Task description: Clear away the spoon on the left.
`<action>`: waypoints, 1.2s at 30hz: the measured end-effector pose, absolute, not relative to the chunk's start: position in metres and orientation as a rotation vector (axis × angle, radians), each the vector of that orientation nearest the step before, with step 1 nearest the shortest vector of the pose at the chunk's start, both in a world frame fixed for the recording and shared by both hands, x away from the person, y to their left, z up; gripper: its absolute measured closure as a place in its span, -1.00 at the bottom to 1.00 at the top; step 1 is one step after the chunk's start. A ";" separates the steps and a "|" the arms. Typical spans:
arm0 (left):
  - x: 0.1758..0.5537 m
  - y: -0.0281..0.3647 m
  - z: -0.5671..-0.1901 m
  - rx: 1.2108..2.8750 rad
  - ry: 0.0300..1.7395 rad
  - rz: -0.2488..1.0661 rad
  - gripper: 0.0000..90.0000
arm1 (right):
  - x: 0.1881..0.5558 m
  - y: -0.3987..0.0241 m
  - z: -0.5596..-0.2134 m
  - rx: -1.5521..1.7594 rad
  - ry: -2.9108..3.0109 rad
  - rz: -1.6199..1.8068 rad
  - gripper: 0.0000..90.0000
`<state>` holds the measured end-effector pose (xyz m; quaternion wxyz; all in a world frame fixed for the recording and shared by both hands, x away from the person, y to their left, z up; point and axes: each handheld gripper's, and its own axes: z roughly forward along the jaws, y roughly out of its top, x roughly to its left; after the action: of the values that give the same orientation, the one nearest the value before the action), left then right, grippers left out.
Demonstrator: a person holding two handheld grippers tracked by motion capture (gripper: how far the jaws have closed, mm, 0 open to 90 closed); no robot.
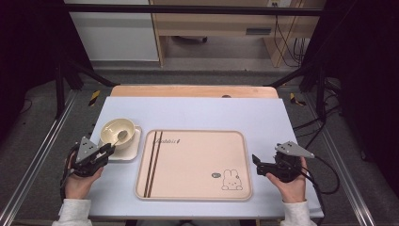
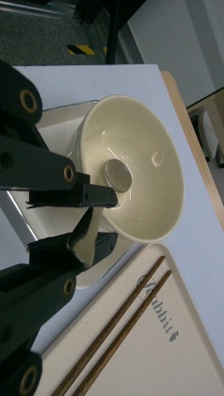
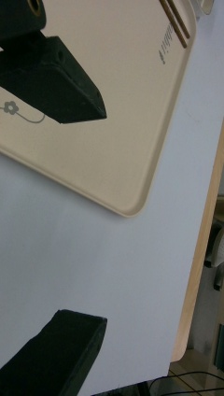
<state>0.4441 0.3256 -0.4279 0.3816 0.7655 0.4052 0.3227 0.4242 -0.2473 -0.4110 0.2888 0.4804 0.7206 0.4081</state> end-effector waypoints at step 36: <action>0.423 0.320 -0.393 1.862 1.020 0.890 0.98 | 0.423 -0.249 -0.410 1.278 1.919 1.105 -0.94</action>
<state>0.4228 0.3201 -0.3931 0.4075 0.7387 0.4044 0.3532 0.4234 -0.2486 -0.4097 0.2881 0.4785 0.7188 0.4139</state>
